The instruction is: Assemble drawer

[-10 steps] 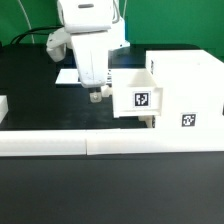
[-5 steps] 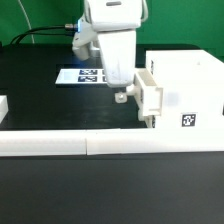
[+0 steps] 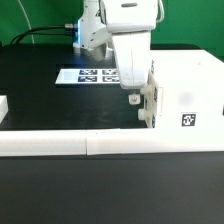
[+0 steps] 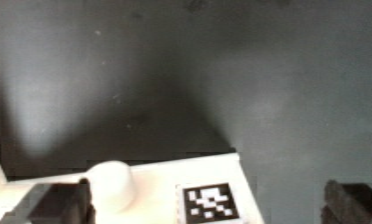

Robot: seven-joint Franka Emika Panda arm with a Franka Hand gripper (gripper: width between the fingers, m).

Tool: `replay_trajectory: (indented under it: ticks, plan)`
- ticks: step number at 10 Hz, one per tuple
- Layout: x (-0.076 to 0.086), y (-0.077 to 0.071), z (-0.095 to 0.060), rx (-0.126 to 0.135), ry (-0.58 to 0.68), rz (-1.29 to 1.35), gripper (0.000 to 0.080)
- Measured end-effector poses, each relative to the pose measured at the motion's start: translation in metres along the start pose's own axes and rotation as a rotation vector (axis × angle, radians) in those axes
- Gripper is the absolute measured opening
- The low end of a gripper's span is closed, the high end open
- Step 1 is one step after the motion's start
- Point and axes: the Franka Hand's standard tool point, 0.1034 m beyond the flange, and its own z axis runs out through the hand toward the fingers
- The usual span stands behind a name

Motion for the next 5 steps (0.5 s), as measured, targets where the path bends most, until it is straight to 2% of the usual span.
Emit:
replay_trajectory:
  ticks: [2,3,5]
  plan:
    - [-0.007,-0.002,0.001,0.001,-0.003,0.013,0.0648]
    - [-0.02,-0.004,0.002,0.005,-0.008,0.032,0.0648]
    - [-0.042,-0.011,0.002,-0.016,-0.011,0.075,0.0648]
